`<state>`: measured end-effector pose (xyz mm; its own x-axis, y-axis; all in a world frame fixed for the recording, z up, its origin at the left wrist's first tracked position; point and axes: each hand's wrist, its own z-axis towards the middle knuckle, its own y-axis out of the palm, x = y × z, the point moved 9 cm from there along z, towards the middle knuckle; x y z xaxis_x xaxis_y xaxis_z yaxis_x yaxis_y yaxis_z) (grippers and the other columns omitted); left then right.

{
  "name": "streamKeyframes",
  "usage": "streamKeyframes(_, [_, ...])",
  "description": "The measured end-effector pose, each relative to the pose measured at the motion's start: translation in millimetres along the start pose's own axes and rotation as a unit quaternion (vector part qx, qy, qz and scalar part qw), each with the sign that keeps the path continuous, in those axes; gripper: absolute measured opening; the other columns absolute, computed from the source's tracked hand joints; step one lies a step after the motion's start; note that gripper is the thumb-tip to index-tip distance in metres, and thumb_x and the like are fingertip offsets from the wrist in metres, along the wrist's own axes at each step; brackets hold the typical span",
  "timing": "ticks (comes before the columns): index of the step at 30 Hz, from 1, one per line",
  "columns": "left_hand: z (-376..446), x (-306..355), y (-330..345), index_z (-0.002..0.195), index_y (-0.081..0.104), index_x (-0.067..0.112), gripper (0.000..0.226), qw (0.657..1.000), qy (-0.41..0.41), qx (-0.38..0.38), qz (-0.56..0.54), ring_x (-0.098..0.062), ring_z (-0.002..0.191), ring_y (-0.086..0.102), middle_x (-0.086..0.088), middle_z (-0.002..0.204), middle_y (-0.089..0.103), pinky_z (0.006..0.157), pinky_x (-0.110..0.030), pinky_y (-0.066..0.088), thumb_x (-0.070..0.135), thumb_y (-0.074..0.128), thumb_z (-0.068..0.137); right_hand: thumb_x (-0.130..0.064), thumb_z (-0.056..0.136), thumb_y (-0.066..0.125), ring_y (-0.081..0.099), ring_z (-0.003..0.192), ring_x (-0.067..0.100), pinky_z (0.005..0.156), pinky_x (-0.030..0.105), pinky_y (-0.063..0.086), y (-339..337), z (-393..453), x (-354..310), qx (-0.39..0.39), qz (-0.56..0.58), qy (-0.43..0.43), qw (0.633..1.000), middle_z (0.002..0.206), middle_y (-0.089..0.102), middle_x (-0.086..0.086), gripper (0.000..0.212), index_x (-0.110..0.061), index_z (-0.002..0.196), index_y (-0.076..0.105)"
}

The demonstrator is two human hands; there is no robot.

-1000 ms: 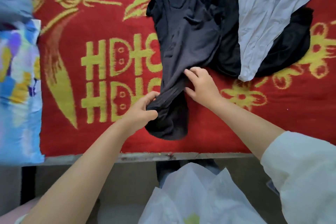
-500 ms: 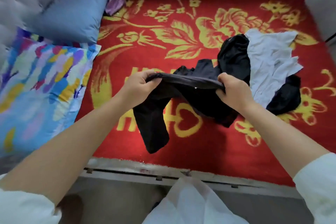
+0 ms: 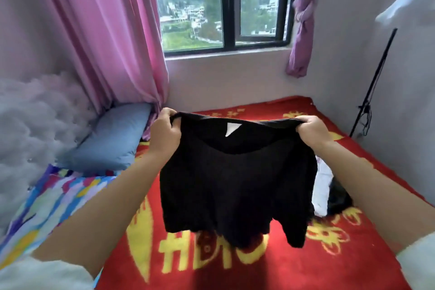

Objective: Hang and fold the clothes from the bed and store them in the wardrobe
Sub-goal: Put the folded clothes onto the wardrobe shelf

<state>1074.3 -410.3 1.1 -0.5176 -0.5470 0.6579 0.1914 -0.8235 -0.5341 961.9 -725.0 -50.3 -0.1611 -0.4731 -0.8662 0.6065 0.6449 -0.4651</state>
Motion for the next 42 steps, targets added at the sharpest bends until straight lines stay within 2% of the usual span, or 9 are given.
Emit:
streamKeyframes(8, [38.5, 67.3, -40.8, 0.088, 0.059, 0.005, 0.011, 0.965, 0.123, -0.074, 0.220, -0.026, 0.080, 0.055, -0.006, 0.077, 0.056, 0.065, -0.026, 0.032, 0.014, 0.060, 0.082, -0.018, 0.074, 0.045, 0.045, 0.072, 0.019, 0.061, 0.026, 0.033, -48.9, 7.4, -106.6, 0.000, -0.050, -0.126, 0.991, 0.060, 0.050, -0.003, 0.018, -0.018, 0.058, 0.053])
streamKeyframes(12, [54.8, 72.7, -31.0, 0.077, 0.060, 0.010, 0.004, 0.897, 0.183, -0.237, 0.326, -0.014, 0.074, 0.053, 0.006, 0.067, 0.047, 0.064, -0.029, 0.039, 0.013, 0.058, 0.078, 0.000, 0.081, 0.046, 0.047, 0.078, 0.020, 0.068, 0.030, 0.034, -53.7, 12.1, -127.9, -0.044, -0.112, -0.131, 0.984, 0.070, 0.055, 0.002, 0.017, -0.001, 0.076, 0.062])
streamKeyframes(15, [55.4, 73.8, -29.3, 0.056, 0.053, 0.013, 0.013, 0.913, 0.135, -0.372, 0.097, -0.001, 0.048, 0.039, 0.010, 0.050, 0.040, 0.055, -0.021, 0.034, 0.020, 0.062, 0.061, 0.009, 0.074, 0.042, 0.050, 0.064, 0.012, 0.060, 0.022, 0.038, -54.9, 3.4, -139.2, -0.150, -0.065, -0.125, 0.979, 0.064, 0.051, 0.003, 0.016, 0.004, 0.077, 0.057])
streamKeyframes(19, [25.7, 82.2, -20.5, 0.072, 0.073, 0.012, 0.030, 0.787, 0.017, -0.561, -0.257, -0.007, 0.057, 0.059, 0.004, 0.062, 0.062, 0.059, -0.017, 0.049, 0.038, 0.083, 0.060, -0.001, 0.046, 0.037, 0.046, 0.040, 0.006, 0.040, 0.013, 0.038, -63.0, -15.8, -145.1, -0.242, 0.104, -0.081, 0.961, 0.050, 0.047, 0.000, 0.024, -0.004, 0.066, 0.050])
streamKeyframes(22, [29.0, 87.5, -12.6, 0.087, 0.076, 0.014, 0.046, 0.764, -0.041, -0.504, -0.400, -0.015, 0.069, 0.069, -0.006, 0.080, 0.072, 0.062, -0.024, 0.056, 0.038, 0.089, 0.050, -0.001, 0.044, 0.035, 0.045, 0.038, 0.010, 0.038, 0.014, 0.037, -66.1, -17.1, -144.2, -0.238, 0.248, -0.053, 0.937, 0.047, 0.045, 0.000, 0.022, -0.008, 0.058, 0.052])
streamKeyframes(29, [47.2, 80.9, -6.3, 0.084, 0.063, 0.005, 0.044, 0.852, -0.086, -0.363, -0.367, -0.011, 0.053, 0.064, -0.005, 0.065, 0.064, 0.051, -0.018, 0.052, 0.048, 0.065, 0.076, -0.005, 0.077, 0.031, 0.046, 0.035, 0.006, 0.036, 0.011, 0.037, -64.0, -7.6, -125.5, -0.209, 0.295, -0.023, 0.932, 0.042, 0.046, -0.004, 0.031, -0.011, 0.052, 0.050])
streamKeyframes(34, [45.7, 63.0, -10.0, 0.124, 0.051, 0.017, 0.106, 0.889, 0.037, -0.456, -0.012, -0.013, 0.110, 0.053, 0.003, 0.119, 0.056, 0.101, -0.027, 0.039, 0.069, 0.075, 0.035, -0.046, 0.067, 0.069, 0.047, 0.044, 0.003, 0.049, 0.011, 0.038, -56.3, -17.3, -124.3, -0.257, -0.062, -0.142, 0.954, 0.049, 0.050, -0.009, 0.032, -0.019, 0.056, 0.057])
streamKeyframes(37, [43.3, 49.4, -8.3, 0.113, 0.054, 0.019, 0.060, 0.852, 0.095, -0.473, 0.206, -0.016, 0.102, 0.056, 0.001, 0.110, 0.059, 0.093, -0.027, 0.045, 0.030, 0.081, 0.060, -0.055, 0.055, 0.072, 0.059, 0.061, 0.004, 0.062, 0.016, 0.045, -36.6, -26.7, -115.0, -0.291, -0.253, -0.150, 0.910, 0.068, 0.062, -0.012, 0.039, -0.022, 0.074, 0.061])
streamKeyframes(42, [57.9, 70.3, -38.7, 0.086, 0.058, 0.018, 0.017, 0.878, 0.190, -0.212, 0.384, -0.022, 0.086, 0.057, -0.001, 0.091, 0.056, 0.064, -0.025, 0.037, 0.006, 0.047, 0.087, -0.020, 0.081, 0.059, 0.059, 0.096, 0.024, 0.074, 0.030, 0.047, -12.4, -17.2, -131.5, -0.112, -0.572, -0.257, 0.770, 0.103, 0.061, 0.005, 0.019, -0.013, 0.098, 0.062])
